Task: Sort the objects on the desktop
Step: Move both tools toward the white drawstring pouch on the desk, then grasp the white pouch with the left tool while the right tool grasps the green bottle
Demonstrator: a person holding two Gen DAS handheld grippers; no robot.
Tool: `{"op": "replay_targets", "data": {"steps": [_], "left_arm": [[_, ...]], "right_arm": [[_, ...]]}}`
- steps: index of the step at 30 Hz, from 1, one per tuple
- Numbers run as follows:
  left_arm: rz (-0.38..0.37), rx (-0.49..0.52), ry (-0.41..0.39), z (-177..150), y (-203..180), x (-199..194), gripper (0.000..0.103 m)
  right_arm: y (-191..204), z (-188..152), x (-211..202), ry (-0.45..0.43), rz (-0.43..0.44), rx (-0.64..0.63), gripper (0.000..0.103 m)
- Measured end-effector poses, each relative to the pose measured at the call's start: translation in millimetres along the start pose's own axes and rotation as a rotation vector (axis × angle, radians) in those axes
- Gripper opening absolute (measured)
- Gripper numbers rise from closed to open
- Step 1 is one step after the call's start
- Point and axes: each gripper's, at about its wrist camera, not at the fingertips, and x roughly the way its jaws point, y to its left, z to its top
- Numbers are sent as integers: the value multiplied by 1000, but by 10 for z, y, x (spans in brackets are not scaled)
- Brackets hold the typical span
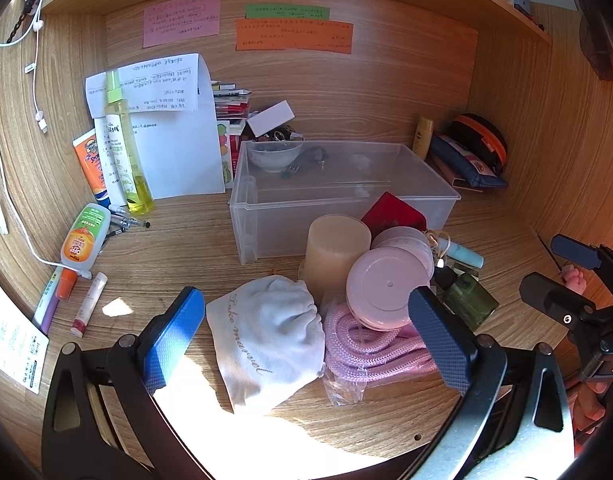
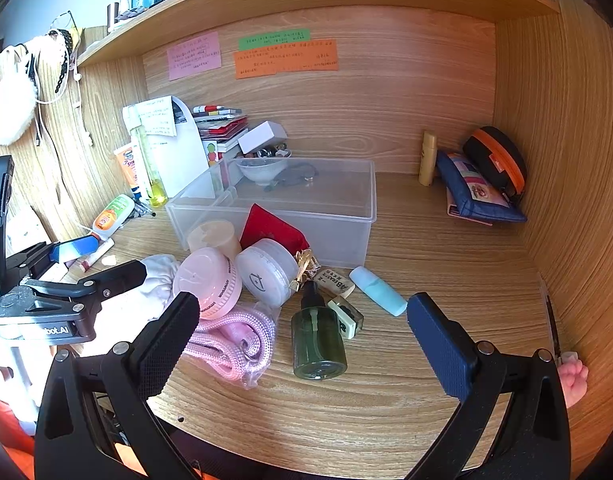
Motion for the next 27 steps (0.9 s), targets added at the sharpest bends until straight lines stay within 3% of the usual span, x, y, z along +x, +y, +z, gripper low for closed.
{"op": "replay_targets", "data": {"steps": [13,27], "left_arm": [[21,-17,-5,-27,168,-11,103],[-9,55,148,-354,455,205,103]], "right_arm": [[-24,-12,9,0,-17,2,103],[-206,-148,229,72,-40,-18,103]]}}
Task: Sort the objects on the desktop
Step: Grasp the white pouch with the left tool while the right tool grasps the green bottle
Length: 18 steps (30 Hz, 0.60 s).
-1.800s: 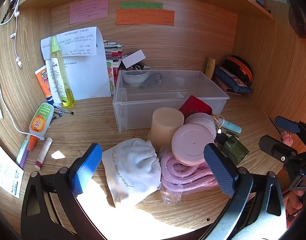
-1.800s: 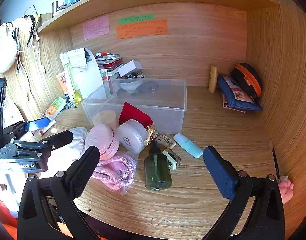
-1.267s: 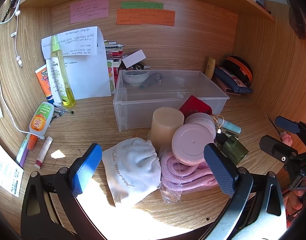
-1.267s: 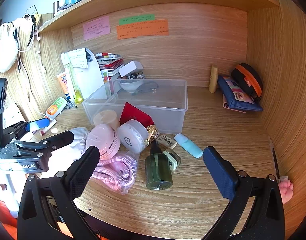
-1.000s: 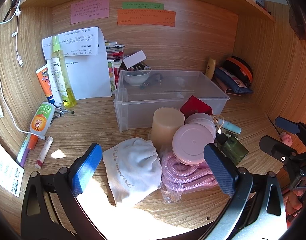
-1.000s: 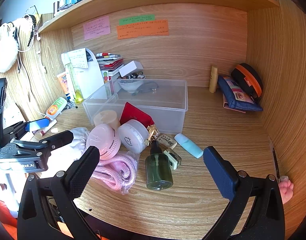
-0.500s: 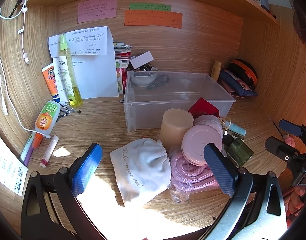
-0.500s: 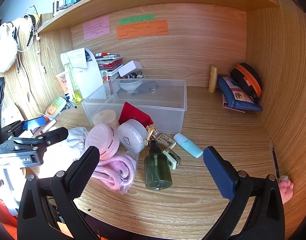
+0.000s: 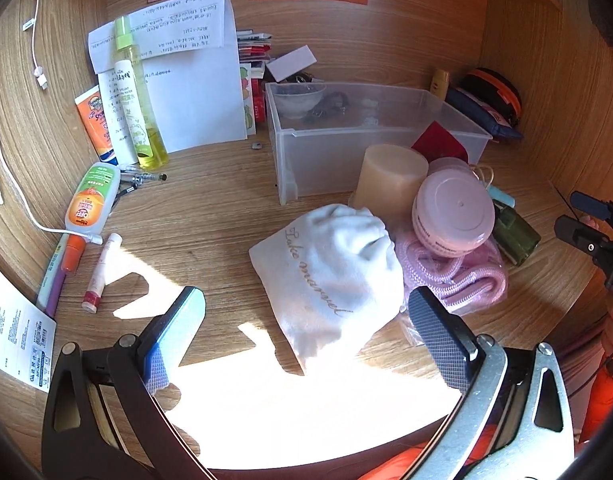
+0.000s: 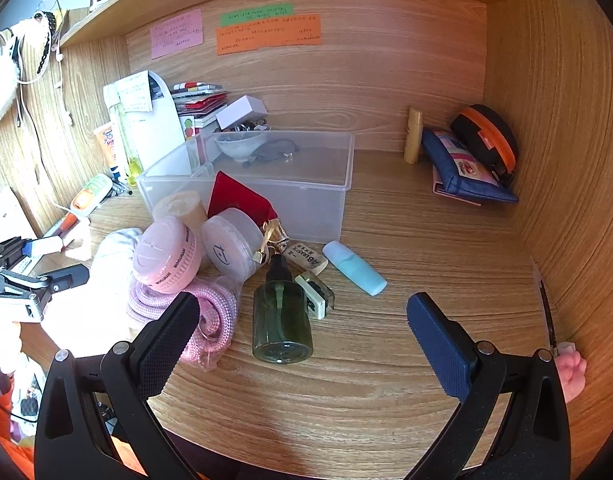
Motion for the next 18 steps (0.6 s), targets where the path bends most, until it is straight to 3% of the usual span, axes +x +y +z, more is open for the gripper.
{"op": "replay_targets", "data": {"steps": [8,18], "left_arm": [[-22,-33,54,-60,16,234,103],[-74,-72,94,65,42,476,103]], "right_arm": [[-62,-112,253,94,66,32,101],[-66,-154,481,152,98,54,89]]}}
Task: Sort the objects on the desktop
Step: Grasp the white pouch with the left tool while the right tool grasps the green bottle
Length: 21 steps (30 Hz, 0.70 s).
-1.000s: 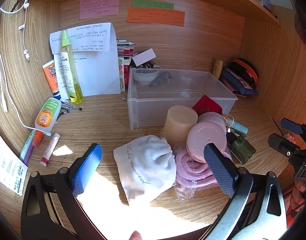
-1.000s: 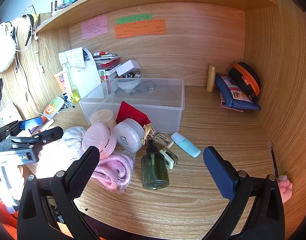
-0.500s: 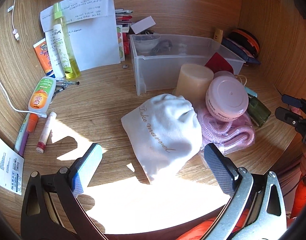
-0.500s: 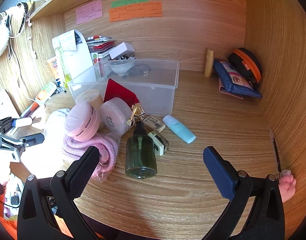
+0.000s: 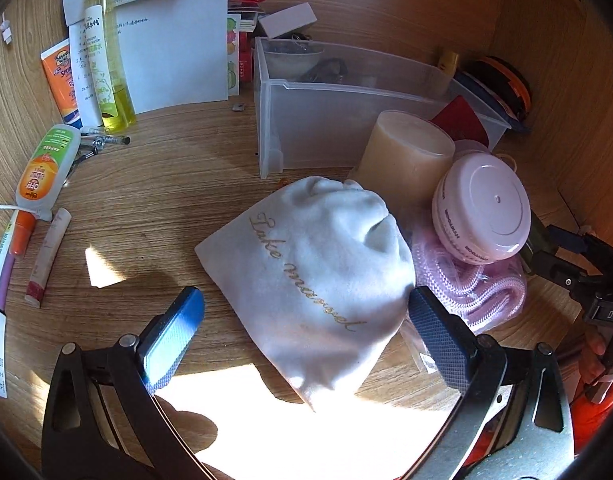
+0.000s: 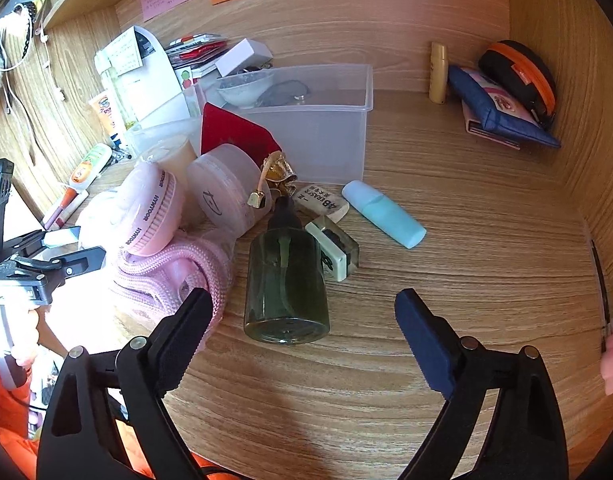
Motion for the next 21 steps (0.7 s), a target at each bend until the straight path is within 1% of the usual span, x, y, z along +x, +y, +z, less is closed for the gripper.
{"op": "replay_targets", "data": {"steps": [3,6,10,12,13,15,16,18,19,21], "left_arm": [[-5,-2,28,62,12,83,103],[2,14,61,112,7,177,103],[-9,33,78,162,7,221,103],[6,45,78,187,-3,257,103],[18,60,79,194,-28,281,103],[23,74,65,195,-55,304,103],[24,74,56,195,-66,310,103],[20,70,34,180,-65,309,103],[21,66,24,171,-63,302,102],[14,65,2,155,-63,265,87]], "right_arm": [[-3,9,50,13,5,3,85],[16,9,90,23,1,-5,75],[24,20,86,17,-5,-7,74],[26,30,92,13,-11,-9,74],[32,32,98,12,-14,-12,71],[44,31,137,22,-11,-24,60],[60,26,147,17,-23,-33,51],[75,24,157,18,-32,-46,39],[72,25,152,16,-31,-46,39],[67,21,119,-4,-39,-50,38]]}}
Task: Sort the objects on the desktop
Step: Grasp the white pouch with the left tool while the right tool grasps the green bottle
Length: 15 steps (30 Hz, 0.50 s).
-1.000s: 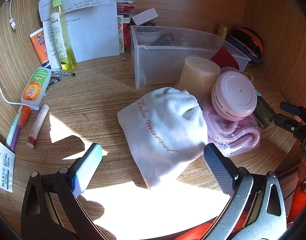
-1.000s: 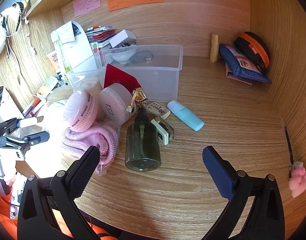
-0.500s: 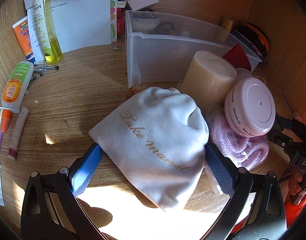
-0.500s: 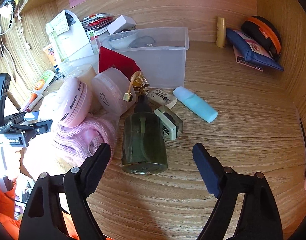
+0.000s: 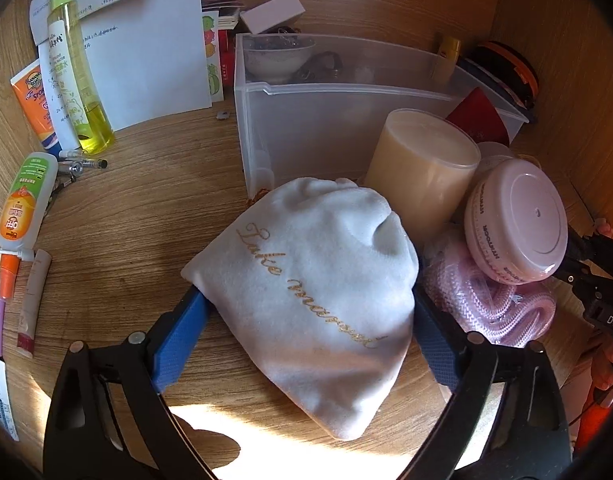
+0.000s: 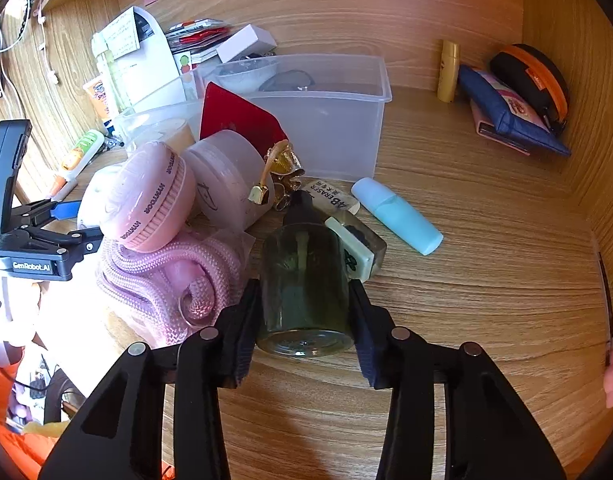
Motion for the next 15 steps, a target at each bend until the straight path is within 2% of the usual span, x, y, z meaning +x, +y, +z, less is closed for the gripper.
{"op": "replay_targets", "data": {"steps": [4,6,9,15], "left_arm": [[4,-17,-34,-21,22,-59,73],[4,-24,-53,-41,50,-123,62],[8,-32,-78,-55,64,-203,54],[0,-53,-111,-59,95,-354,46]], "right_arm": [[19,14,-99,-39,-27,-19,38],[32,24,-177,-61,-33,-25,38],[38,47,-291,-91,-36,-26,38],[38,97,-447,-134,-33,-15,38]]}}
